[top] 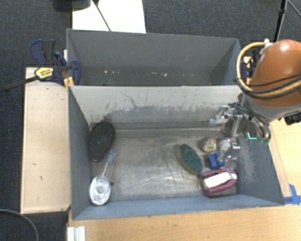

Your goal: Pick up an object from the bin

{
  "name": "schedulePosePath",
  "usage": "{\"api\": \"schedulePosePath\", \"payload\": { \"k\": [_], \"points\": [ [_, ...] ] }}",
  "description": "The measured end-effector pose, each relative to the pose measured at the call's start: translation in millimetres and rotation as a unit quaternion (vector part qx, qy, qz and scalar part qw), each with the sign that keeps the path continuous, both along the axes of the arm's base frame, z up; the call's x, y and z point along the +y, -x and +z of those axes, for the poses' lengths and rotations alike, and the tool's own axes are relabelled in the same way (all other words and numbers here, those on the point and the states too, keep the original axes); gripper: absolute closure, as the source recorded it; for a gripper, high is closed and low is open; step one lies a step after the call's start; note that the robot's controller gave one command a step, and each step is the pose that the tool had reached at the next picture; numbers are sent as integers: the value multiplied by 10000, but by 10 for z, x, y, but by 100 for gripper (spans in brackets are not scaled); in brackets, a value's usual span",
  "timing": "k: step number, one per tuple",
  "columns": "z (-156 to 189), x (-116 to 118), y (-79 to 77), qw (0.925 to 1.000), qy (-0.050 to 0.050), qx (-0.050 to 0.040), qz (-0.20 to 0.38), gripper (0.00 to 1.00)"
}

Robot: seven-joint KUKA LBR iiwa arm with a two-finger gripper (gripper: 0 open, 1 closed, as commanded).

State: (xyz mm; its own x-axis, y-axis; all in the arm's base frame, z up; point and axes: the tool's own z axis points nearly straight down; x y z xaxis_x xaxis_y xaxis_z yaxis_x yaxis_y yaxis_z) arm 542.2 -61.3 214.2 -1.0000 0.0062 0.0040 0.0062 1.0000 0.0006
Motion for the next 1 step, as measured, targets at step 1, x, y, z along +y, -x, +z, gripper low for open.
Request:
{"api": "schedulePosePath", "payload": {
  "k": [1],
  "points": [
    [-1196, -88, -325, 9999, -1, -2, 127, 0]
  ]
}}
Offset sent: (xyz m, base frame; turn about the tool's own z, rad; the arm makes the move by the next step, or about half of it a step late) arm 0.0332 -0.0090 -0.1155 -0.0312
